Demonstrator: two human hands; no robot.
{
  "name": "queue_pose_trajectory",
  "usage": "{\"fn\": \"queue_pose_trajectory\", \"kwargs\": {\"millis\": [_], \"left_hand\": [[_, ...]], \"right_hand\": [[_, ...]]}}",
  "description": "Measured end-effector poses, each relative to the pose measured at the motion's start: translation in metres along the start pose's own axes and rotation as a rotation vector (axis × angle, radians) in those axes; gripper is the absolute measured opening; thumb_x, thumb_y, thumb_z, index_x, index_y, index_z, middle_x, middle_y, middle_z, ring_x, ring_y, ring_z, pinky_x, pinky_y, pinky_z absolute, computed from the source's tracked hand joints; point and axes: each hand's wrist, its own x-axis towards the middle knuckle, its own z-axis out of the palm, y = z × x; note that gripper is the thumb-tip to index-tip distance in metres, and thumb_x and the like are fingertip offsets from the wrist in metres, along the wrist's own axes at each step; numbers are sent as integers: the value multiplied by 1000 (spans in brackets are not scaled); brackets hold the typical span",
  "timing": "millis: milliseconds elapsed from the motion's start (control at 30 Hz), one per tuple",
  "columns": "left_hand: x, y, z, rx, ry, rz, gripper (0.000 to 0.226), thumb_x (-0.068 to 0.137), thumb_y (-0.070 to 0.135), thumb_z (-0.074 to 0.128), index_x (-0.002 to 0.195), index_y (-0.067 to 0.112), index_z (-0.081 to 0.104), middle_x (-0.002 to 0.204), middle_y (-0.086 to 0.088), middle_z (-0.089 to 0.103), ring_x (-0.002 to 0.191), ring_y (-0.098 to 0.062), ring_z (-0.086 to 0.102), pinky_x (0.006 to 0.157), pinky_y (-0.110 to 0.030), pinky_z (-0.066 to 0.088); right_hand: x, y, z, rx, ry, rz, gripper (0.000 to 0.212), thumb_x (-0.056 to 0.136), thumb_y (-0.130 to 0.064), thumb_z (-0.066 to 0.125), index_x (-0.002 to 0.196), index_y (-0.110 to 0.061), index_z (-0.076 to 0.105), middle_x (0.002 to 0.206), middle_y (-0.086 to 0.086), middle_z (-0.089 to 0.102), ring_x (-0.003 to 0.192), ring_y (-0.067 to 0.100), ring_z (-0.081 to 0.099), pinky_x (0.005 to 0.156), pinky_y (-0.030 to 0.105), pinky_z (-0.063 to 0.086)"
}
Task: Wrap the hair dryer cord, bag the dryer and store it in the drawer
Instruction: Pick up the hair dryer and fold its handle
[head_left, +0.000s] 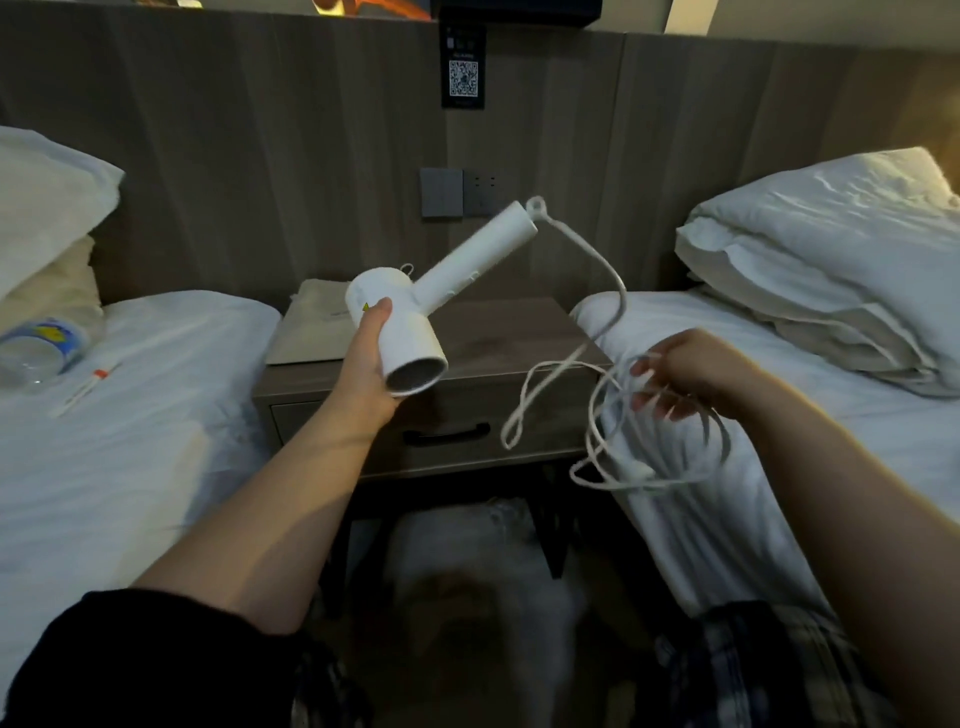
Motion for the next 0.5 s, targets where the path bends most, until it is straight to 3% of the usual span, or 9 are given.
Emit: {"fn": "queue_pose_trajectory", "kwargs": {"millis": [100, 200, 300, 500], "left_hand": [[-2, -1, -5, 342, 42, 78, 50, 82, 38, 65, 122, 13, 48, 108, -12, 65, 93, -25, 64, 79, -41, 53], [-6, -4, -9, 694, 107, 198, 57, 79, 39, 68, 127, 16, 48, 116, -5, 61, 97, -23, 61, 72, -34, 50], [-9, -2, -13, 874, 164, 279, 58, 77, 38, 71, 126, 18, 47, 112, 0, 57, 95, -19, 58, 70, -31, 47], [-6, -11, -23, 980, 16, 233, 52, 78, 31, 71, 126, 22, 50, 110, 1, 58, 90, -14, 58, 66, -27, 45]], "right_hand": [[4, 1, -4, 245, 247, -15, 18, 93, -5, 41, 100, -2, 57, 76, 23, 66, 50, 28, 60, 45, 28, 48], [7, 0, -1, 294, 304, -35, 20, 93, -7, 41, 101, -5, 60, 84, 21, 65, 61, 27, 62, 53, 31, 50], [12, -3, 9, 274, 345, -97, 19, 94, -13, 43, 96, -8, 61, 91, 20, 65, 67, 30, 62, 54, 32, 49], [44, -7, 57, 257, 114, -208, 21, 94, -10, 46, 97, -6, 66, 86, 15, 64, 63, 24, 57, 50, 28, 47]]}}
